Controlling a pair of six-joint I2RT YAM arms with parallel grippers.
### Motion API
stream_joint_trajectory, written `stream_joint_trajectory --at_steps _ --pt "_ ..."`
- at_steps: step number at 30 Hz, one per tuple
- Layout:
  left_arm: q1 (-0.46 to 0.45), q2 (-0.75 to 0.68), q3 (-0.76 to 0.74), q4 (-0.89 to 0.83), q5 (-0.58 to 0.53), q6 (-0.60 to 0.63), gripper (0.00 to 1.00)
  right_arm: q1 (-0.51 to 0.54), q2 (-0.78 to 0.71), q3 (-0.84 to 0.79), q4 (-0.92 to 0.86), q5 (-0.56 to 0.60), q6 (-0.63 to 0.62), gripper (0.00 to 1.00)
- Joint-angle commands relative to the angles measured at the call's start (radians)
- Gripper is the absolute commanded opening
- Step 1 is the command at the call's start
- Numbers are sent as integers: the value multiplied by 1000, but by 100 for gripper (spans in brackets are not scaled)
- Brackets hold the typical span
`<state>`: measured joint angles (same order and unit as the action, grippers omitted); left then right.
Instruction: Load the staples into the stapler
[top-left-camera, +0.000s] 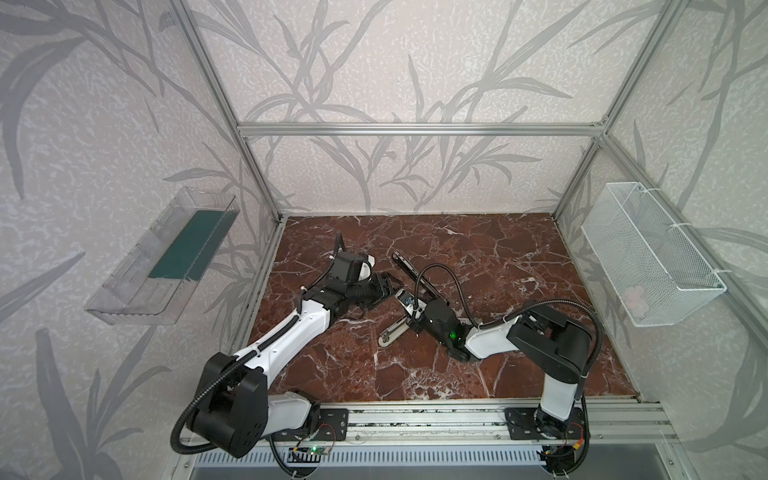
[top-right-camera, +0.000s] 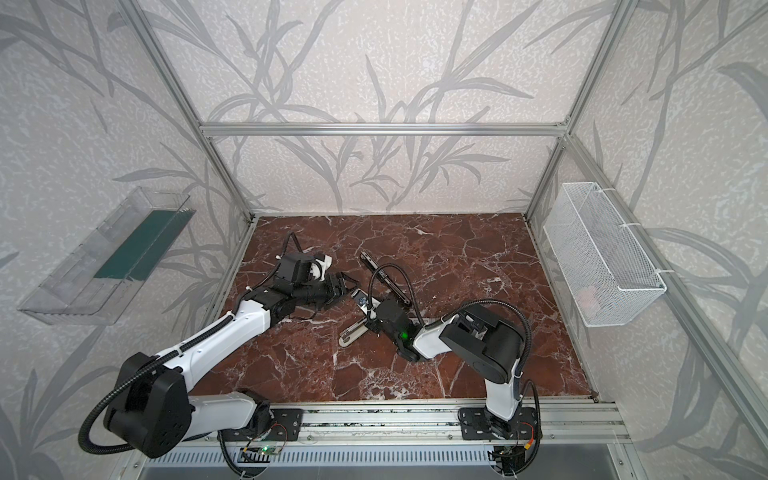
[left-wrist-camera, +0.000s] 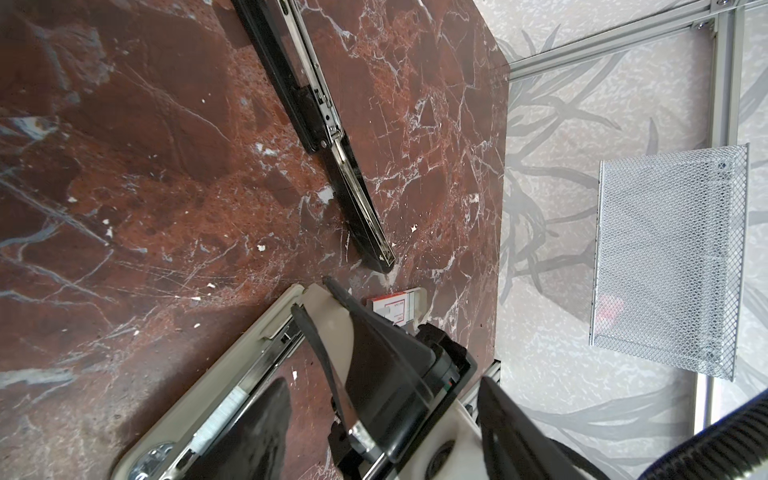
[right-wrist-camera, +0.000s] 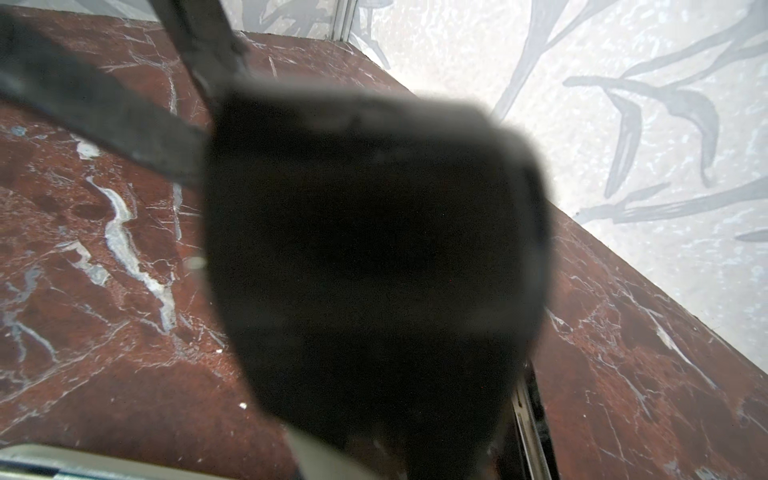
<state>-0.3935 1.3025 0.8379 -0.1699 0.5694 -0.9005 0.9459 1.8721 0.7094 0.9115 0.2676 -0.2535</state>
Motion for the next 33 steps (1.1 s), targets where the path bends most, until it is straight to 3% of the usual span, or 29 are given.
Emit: stream_joint_trajectory --at_steps 1,9,16,20,23,33 --pt "-5 29 30 -5 41 -40 72 16 5 8 92 22 -16 20" --pt "-20 57 33 -2 71 -77 68 17 22 18 87 35 -21 21" --pt "-28 60 20 33 94 -112 48 21 44 27 85 58 -30 23" --pt "-30 70 17 30 101 -108 35 26 50 27 94 74 -32 30" --pt "-31 75 12 27 100 -103 30 32 48 22 101 83 -40 43" --pt "-30 58 2 -34 54 -58 26 45 32 17 97 83 -62 45"
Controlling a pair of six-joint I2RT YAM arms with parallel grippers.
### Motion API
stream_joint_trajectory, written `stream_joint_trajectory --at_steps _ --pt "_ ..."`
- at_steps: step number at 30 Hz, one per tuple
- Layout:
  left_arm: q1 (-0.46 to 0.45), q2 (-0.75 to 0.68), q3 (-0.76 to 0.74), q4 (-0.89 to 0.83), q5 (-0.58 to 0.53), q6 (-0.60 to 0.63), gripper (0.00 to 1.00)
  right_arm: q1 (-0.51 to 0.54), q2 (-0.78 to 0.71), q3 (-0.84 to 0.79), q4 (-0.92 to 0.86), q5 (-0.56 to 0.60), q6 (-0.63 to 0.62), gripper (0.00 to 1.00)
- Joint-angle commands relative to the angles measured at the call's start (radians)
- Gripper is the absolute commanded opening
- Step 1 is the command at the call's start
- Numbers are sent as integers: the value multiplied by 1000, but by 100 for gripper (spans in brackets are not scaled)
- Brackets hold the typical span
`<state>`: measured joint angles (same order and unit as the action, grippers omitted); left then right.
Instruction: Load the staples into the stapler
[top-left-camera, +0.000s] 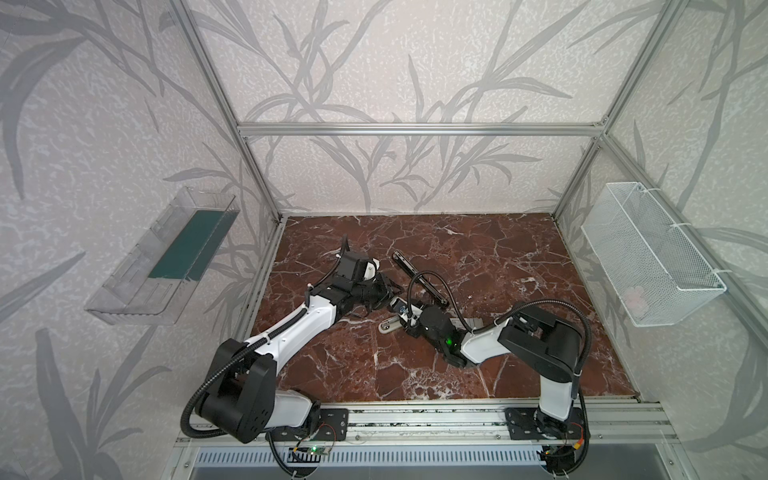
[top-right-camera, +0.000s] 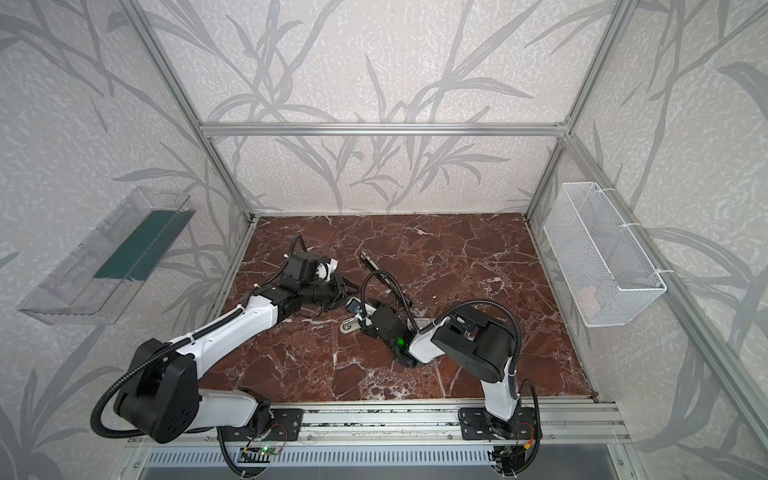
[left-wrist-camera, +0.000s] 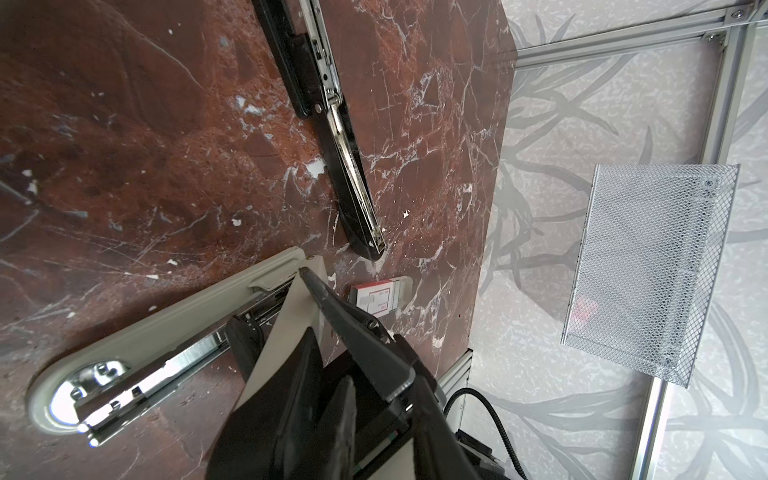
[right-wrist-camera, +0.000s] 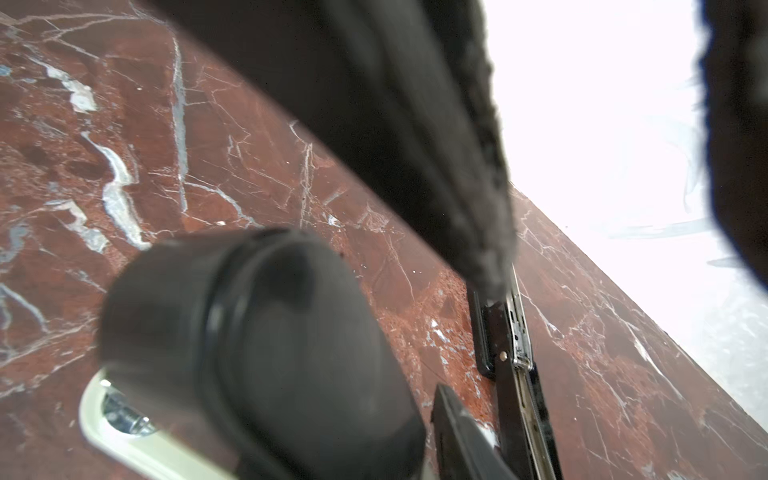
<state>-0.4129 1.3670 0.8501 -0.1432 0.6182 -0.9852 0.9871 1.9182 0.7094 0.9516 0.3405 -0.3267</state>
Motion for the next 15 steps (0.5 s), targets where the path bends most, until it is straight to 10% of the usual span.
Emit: stream_joint_trajectory --at_steps 1,15 --pt "-10 -8 -12 -69 0 34 26 8 -15 18 53 14 7 45" --pt "37 -276 -113 -268 -142 118 58 13 -15 26 30 15 25 45"
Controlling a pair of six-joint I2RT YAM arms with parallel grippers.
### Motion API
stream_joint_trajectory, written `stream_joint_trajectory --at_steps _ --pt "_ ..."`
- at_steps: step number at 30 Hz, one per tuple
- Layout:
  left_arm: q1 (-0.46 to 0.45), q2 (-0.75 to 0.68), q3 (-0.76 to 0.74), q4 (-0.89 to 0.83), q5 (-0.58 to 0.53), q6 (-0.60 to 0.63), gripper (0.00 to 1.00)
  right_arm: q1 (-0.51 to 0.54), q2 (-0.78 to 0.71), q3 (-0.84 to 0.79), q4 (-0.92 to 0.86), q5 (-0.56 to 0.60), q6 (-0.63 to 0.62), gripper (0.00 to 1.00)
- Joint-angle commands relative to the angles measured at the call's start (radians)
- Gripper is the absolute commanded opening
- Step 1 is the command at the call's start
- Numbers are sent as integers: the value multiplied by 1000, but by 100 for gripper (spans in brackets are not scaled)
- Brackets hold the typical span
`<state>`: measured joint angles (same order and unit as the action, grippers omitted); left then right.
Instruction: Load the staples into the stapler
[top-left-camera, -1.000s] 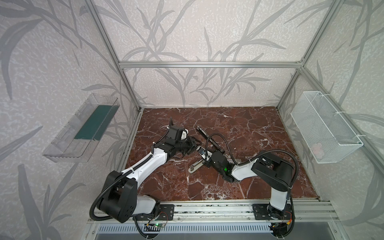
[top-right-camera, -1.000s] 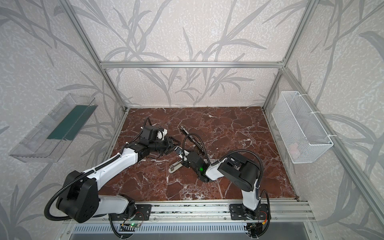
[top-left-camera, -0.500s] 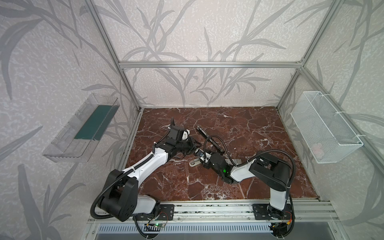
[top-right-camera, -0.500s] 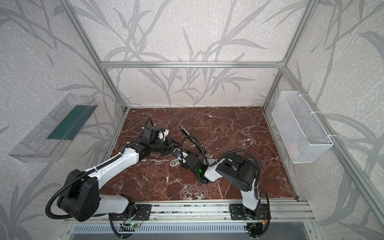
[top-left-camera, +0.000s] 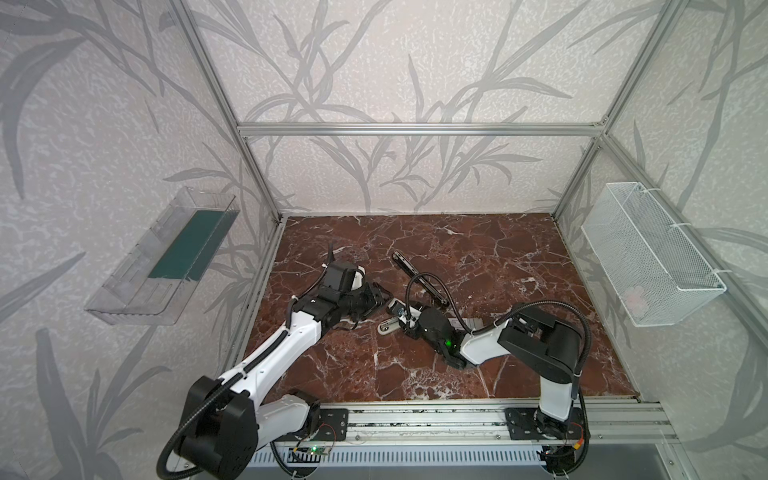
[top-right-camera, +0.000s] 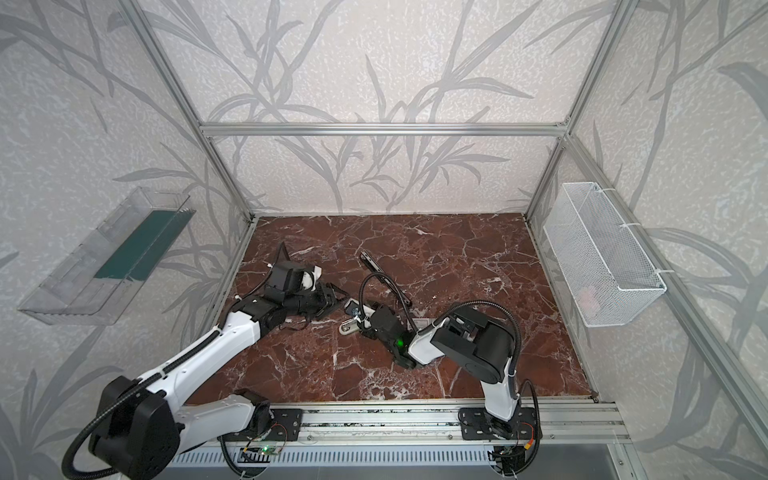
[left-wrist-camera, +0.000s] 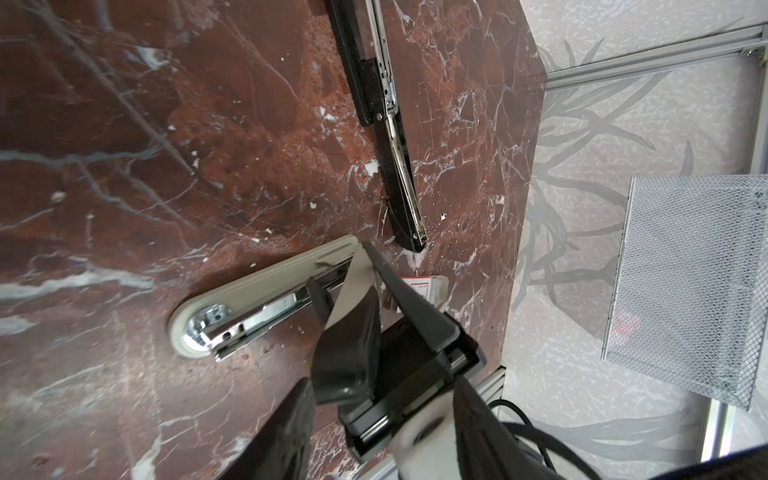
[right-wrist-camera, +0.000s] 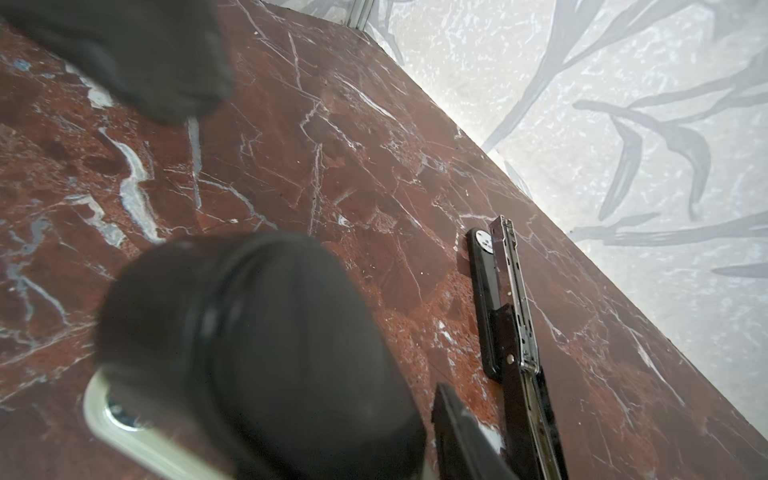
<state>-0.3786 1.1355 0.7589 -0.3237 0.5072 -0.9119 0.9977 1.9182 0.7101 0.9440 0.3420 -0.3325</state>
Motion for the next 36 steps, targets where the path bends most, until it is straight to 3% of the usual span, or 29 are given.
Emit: stream_joint_trajectory --at_steps 1,5,12,16,19,22,29,36 --pt "3 -63 -20 -127 -35 77 59 2 -16 25 36 10 33 45" --pt "-1 -125 1 -286 -52 228 60 2 -19 22 33 -4 43 45" --pt "-21 -89 130 -511 -215 529 62 2 -21 21 29 -27 46 45" --pt "-64 -85 136 -444 -275 671 63 2 -15 23 27 -37 47 44" --pt "-73 -53 140 -419 -224 771 62 3 -16 23 24 -41 50 44" --pt "-124 -42 119 -364 -246 881 62 2 -18 23 24 -41 49 44" --pt "-151 -38 59 -173 -231 951 62 2 -21 23 19 -49 54 44" --pt "-154 38 61 -122 -206 994 61 2 -24 26 18 -56 56 44"
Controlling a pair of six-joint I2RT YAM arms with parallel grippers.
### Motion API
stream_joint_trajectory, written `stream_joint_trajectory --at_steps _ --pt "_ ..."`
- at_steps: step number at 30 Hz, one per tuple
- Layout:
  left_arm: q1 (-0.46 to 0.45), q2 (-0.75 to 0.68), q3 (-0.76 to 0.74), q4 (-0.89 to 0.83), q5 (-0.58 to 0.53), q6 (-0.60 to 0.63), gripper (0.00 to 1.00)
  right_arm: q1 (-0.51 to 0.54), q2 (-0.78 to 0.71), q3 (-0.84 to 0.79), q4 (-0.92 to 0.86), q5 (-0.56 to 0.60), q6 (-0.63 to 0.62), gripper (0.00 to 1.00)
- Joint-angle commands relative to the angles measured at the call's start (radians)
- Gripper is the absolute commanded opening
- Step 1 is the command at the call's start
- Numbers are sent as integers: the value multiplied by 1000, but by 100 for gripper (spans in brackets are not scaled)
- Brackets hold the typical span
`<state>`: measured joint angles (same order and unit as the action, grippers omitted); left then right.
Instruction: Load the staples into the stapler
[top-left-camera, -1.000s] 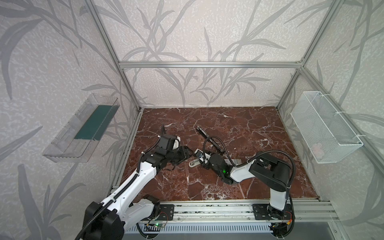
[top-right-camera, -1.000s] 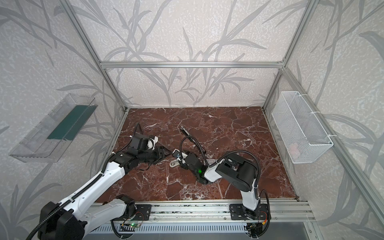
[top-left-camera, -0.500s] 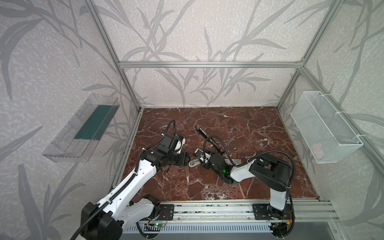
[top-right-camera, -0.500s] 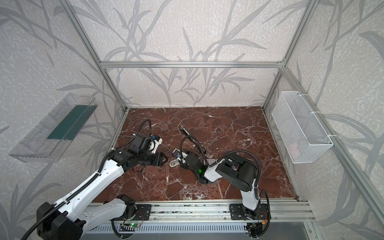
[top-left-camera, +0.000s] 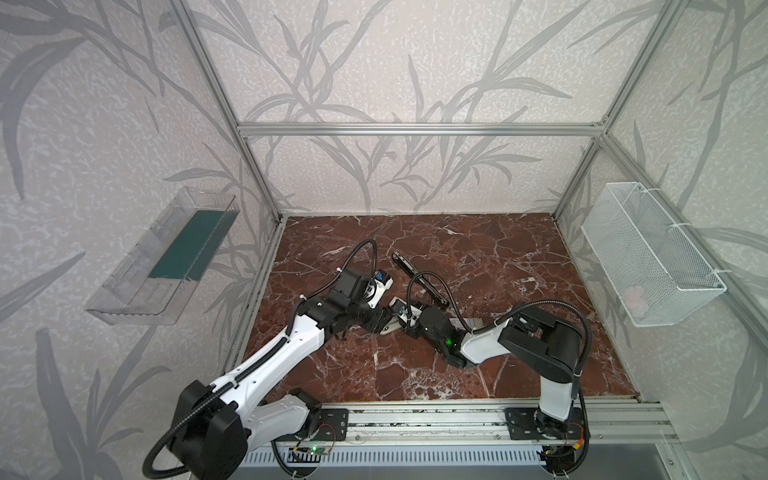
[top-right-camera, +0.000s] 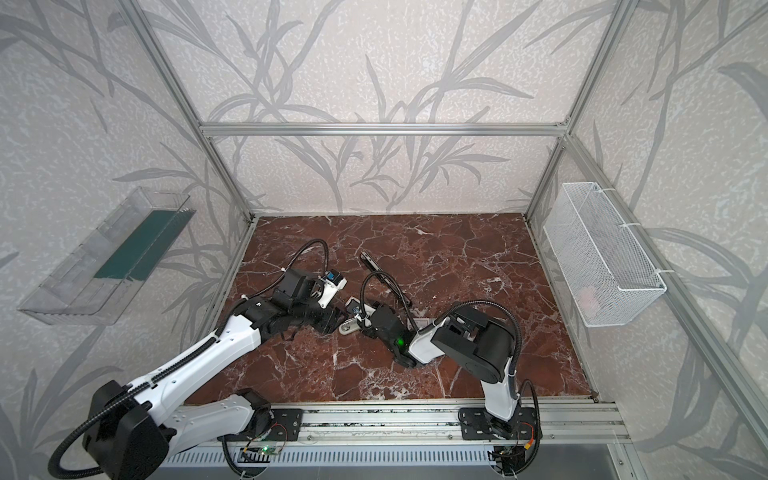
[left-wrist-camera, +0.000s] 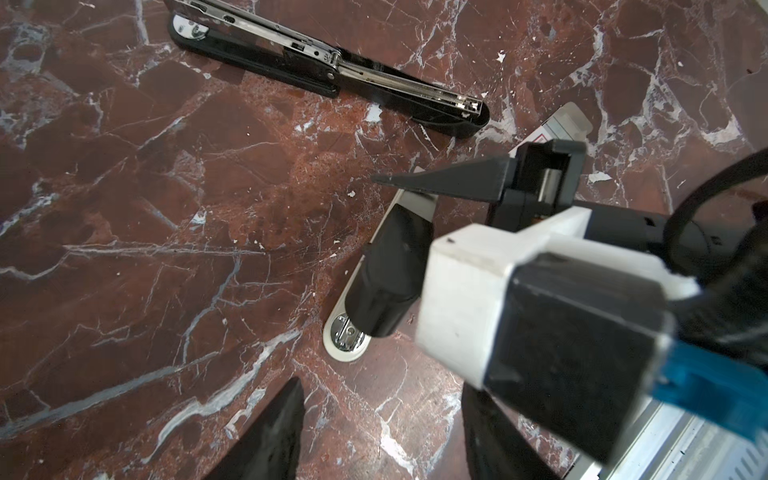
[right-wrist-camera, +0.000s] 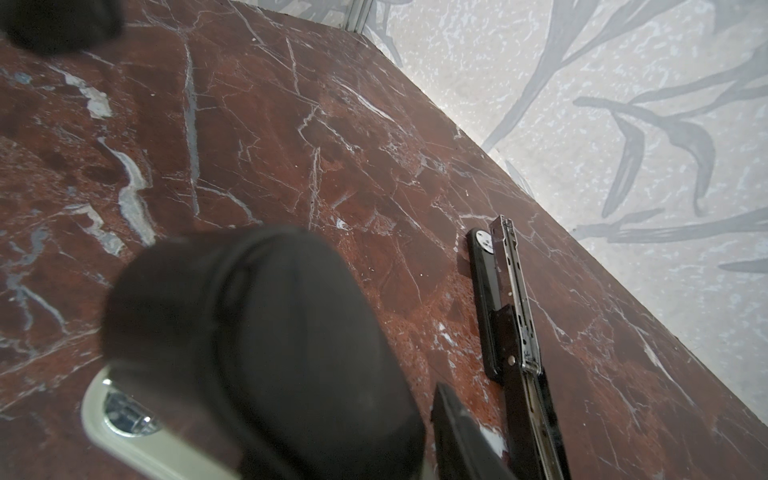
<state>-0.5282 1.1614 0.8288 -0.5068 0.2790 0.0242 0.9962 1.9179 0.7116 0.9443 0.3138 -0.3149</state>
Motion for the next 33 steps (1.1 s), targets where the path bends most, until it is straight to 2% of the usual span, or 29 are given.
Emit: stream_joint_trajectory --at_steps 1,7,15,22,28,31,33 --pt "-6 18 -11 81 28 61 61 4 -22 25 19 -28 40 44" --pt "-6 83 -6 119 20 89 58 4 -23 21 19 -31 40 44" --pt "-6 139 13 117 34 102 42 4 -23 21 16 -39 39 44" --pt "-5 106 -13 175 68 104 47 4 -24 20 11 -43 38 43" --pt "-6 105 -21 195 88 96 44 4 -25 18 13 -43 37 43" --pt "-5 111 -24 196 87 95 34 4 -24 19 13 -45 39 44" --pt "-5 111 -28 204 90 91 32 4 -26 17 14 -46 39 44"
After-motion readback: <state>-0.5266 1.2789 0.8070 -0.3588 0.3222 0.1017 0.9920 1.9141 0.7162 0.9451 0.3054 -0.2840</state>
